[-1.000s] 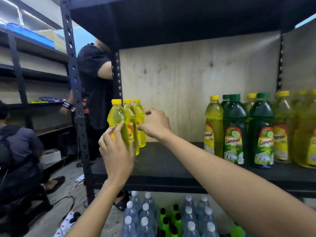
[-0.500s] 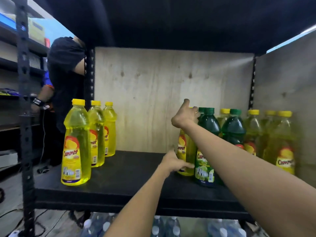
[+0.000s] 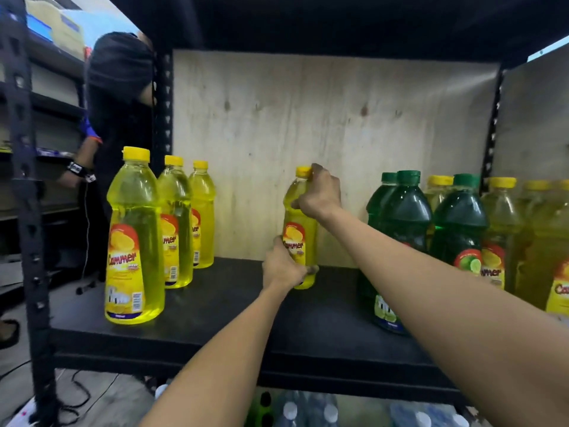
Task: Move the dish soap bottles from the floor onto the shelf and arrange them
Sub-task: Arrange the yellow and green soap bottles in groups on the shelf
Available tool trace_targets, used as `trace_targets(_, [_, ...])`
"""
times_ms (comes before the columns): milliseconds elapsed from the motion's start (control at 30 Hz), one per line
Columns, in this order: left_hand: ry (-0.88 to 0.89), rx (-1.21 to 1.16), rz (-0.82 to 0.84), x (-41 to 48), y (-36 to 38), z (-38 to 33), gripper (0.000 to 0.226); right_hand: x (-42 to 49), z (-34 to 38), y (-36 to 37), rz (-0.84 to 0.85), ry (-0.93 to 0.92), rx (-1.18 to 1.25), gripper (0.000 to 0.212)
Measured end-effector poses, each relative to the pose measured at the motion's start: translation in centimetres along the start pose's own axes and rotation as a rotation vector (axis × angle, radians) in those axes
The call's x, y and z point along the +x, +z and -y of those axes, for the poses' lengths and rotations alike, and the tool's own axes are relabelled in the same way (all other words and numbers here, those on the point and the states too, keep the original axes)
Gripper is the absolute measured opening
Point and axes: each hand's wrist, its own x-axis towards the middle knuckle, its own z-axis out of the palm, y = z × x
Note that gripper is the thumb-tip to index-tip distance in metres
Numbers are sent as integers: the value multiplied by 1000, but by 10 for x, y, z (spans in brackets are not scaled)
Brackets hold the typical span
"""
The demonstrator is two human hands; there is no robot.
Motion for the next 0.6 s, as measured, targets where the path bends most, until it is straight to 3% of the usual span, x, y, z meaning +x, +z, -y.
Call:
trace_targets(167, [-45,72,-120,38,-22,30,101,22,16,47,118,-43,180,82])
trace_targets(600, [-125,278,-244,86,-17,55,103,70,1,106,283,-47,428,75])
